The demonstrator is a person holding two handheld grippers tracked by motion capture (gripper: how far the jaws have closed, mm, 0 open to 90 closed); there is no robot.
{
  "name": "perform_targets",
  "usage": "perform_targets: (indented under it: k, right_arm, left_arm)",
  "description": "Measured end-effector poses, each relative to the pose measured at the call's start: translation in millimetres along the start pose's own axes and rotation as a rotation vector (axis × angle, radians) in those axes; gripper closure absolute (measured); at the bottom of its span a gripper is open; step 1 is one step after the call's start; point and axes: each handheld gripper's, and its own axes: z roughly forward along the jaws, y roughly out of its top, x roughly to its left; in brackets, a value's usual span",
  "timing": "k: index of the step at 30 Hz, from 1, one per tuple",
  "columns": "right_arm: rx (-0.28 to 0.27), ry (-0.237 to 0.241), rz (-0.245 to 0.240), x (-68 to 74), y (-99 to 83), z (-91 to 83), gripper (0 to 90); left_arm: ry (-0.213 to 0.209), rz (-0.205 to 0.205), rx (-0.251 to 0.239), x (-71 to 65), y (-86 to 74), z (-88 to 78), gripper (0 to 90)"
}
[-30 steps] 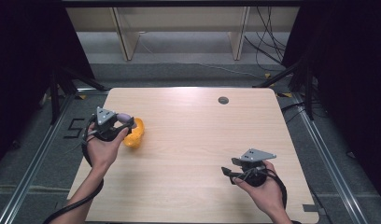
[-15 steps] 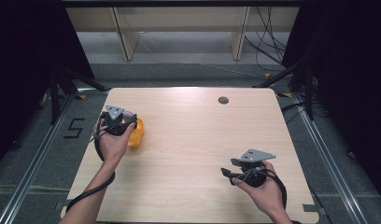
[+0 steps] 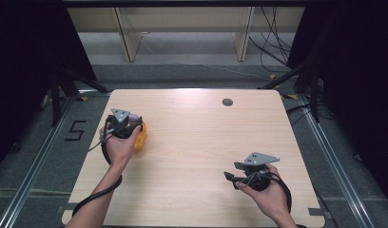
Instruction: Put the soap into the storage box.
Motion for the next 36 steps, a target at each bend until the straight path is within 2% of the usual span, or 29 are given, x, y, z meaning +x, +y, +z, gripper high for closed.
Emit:
perform_targets:
  k: [1,2,4,5,7,17,20,21,23,27,36]
  right_arm:
    - [0.004,0.004,0.005,0.5,0.0,0.1,45.0]
    - [-0.004,0.002,-0.019,-1.3,0.2,0.7,45.0]
    - [-0.002,0.000,-0.020,-0.5,0.5,0.9,44.8]
    - [0.006,0.003,0.002,2.0,0.3,0.6,44.8]
    - [-0.010,0.001,-0.022,0.5,0.5,1.5,44.8]
    - [-0.009,0.010,-0.025,0.9,1.2,0.1,44.8]
    - [-0.015,0.009,-0.023,1.6,0.8,1.1,44.8]
    - [-0.008,0.012,-0.011,2.5,1.0,0.6,44.8]
    - [-0.006,0.019,0.003,4.5,0.7,0.7,44.8]
    - [0.000,0.016,-0.025,2.8,1.4,0.8,44.8]
    - [0.004,0.020,-0.021,2.8,1.1,1.0,44.7]
  left_arm:
    - [0.002,-0.004,-0.001,-0.6,-0.7,0.5,39.5]
    - [0.004,-0.002,0.001,-0.9,-1.5,1.1,39.5]
    - [0.001,-0.002,0.003,-1.4,-2.7,2.3,39.6]
    - [0.003,-0.003,0.004,-1.9,-3.4,2.8,39.6]
    - [0.000,-0.005,0.003,-2.8,-4.8,3.5,39.6]
    - [0.005,-0.030,0.009,-4.5,-11.3,6.4,39.5]
    - [0.014,-0.034,0.010,-4.7,-14.2,7.6,39.5]
    - [0.013,-0.023,0.016,-4.0,-15.0,7.5,39.5]
    - [0.010,-0.031,0.017,-4.4,-17.2,8.0,39.5]
    - [0.007,-0.031,0.016,-4.5,-18.3,7.0,39.4]
    - [0.014,-0.022,0.068,-5.6,-19.0,0.2,39.2]
